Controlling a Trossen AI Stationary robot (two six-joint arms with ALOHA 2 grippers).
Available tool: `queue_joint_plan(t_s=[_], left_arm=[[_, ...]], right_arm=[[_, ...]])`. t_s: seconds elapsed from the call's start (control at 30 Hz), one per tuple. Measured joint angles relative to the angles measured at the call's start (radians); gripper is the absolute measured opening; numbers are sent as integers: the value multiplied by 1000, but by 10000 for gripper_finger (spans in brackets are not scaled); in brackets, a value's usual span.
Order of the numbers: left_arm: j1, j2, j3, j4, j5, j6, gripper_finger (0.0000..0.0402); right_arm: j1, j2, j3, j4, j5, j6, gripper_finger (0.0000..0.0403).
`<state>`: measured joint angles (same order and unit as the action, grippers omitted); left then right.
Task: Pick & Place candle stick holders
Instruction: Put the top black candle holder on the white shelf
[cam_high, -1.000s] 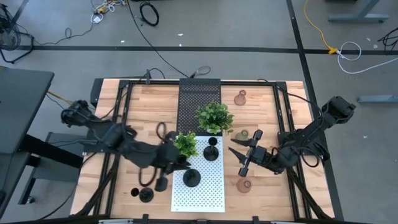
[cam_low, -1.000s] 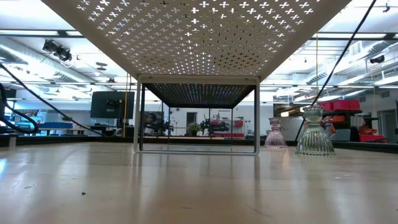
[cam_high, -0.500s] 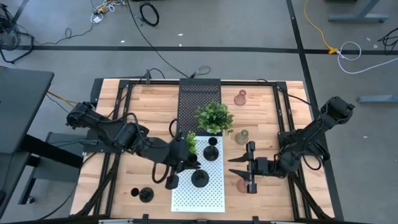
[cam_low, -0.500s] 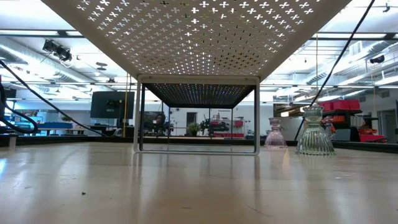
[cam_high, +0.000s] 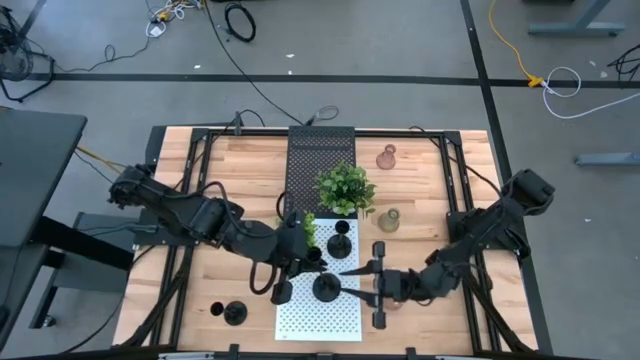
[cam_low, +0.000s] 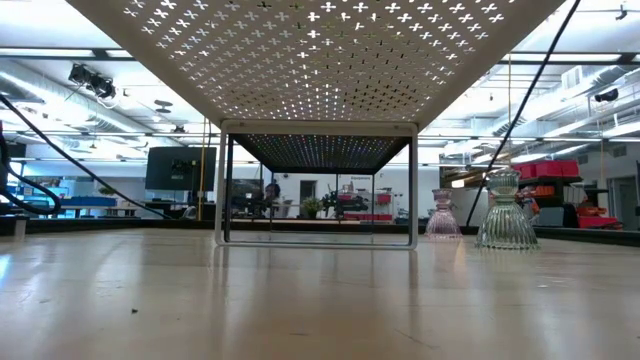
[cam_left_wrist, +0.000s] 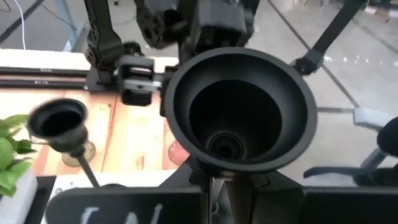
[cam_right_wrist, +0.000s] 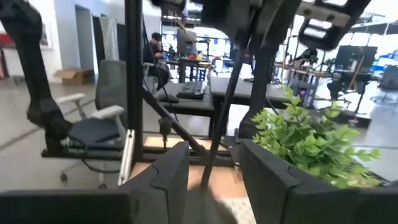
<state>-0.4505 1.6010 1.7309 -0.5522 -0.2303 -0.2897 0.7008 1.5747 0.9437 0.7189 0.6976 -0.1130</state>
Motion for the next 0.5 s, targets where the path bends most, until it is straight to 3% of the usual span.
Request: queue_joint_plan(t_s=[0.33,0.5], left_arm=[[-3,40,-2,14,37,14,23],[-2,55,-2,26,44,34,23]], right_arm=[[-52,107,100,-2,-36,17,145],[-67,105,112,4,-91,27,120]])
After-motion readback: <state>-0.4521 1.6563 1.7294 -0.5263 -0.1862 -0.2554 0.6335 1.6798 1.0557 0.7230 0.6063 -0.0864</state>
